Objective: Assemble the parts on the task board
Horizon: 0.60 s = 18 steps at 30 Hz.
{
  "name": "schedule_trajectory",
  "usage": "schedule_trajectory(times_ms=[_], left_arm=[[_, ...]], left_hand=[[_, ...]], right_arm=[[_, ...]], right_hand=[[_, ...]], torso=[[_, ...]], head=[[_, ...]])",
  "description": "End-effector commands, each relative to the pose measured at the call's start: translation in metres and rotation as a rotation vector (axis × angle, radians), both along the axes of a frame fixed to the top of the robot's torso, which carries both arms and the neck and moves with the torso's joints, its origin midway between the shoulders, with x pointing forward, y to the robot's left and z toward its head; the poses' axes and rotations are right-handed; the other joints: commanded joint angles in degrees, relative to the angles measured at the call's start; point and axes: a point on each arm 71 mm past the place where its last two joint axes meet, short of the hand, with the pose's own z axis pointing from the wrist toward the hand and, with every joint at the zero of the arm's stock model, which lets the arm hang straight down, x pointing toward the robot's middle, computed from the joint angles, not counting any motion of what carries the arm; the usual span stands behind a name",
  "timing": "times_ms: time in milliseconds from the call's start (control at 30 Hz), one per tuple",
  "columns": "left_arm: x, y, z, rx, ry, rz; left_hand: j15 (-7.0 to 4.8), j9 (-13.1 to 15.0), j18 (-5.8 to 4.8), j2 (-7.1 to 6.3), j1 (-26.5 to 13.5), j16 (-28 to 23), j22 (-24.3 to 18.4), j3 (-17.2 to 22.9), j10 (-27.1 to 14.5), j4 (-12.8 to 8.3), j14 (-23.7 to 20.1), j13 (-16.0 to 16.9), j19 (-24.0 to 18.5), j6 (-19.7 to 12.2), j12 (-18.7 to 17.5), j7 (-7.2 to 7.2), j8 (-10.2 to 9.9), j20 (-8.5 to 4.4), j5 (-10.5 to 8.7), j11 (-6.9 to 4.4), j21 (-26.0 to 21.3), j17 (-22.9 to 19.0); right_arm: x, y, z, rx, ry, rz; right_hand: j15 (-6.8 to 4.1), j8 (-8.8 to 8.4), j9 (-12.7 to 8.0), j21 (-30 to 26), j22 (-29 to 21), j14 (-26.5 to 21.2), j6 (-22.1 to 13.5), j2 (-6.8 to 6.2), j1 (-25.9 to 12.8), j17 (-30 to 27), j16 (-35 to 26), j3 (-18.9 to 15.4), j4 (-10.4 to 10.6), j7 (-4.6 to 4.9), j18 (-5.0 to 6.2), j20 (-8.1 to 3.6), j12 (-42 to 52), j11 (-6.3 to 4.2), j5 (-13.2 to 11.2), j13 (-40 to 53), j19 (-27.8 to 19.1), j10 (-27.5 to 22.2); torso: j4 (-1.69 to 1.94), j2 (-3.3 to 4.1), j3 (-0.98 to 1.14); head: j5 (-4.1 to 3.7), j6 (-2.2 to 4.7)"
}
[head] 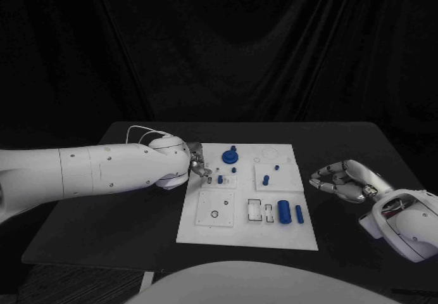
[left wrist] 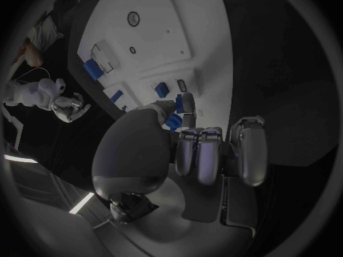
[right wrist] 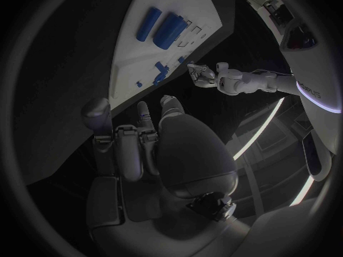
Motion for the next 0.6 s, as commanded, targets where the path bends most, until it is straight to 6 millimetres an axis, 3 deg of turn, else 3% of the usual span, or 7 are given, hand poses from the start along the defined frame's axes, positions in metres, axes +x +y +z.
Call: schedule_trajectory(times_ms=[33,600], left_arm=[[0.001,-0.001,-0.001,0.001,-0.01,0.014],[0.001,-0.006,-0.012,0.01,0.015,-0.003]], left_hand=[[-0.35,0.1,0.91,0.05,-0.5,0.2,12.2,0.4,6.2,-0.1,6.1,15.0,3.1,-0.3,0.2,0.07,0.2,-0.42,-0.28,-0.36,-0.3,15.1],[-0.3,0.2,0.95,0.33,-1.5,0.2,12.2,0.4,6.2,-0.1,6.1,15.0,3.1,-0.2,0.2,0.08,0.3,-0.38,-1.86,-0.34,-0.4,15.1]], right_arm=[[0.0,0.0,0.0,-0.002,-0.003,-0.013],[-0.001,-0.001,0.0,-0.002,-0.003,-0.015]], right_hand=[[-0.14,0.0,-0.1,-0.2,5.6,3.0,-0.1,0.13,0.4,9.5,-0.1,0.3,-0.1,0.1,0.83,0.11,-0.2,-0.03,0.2,6.4,-0.3,3.9],[-0.14,0.0,-0.1,-0.2,5.6,3.0,-0.1,0.13,0.4,9.5,-0.1,0.3,-0.1,0.1,0.83,0.11,-0.2,-0.03,0.2,6.4,-0.3,3.9]], torso=[[-0.03,0.02,0.0],[-0.05,-0.01,-0.01]], head=[[0.11,0.0],[-0.05,0.0]])
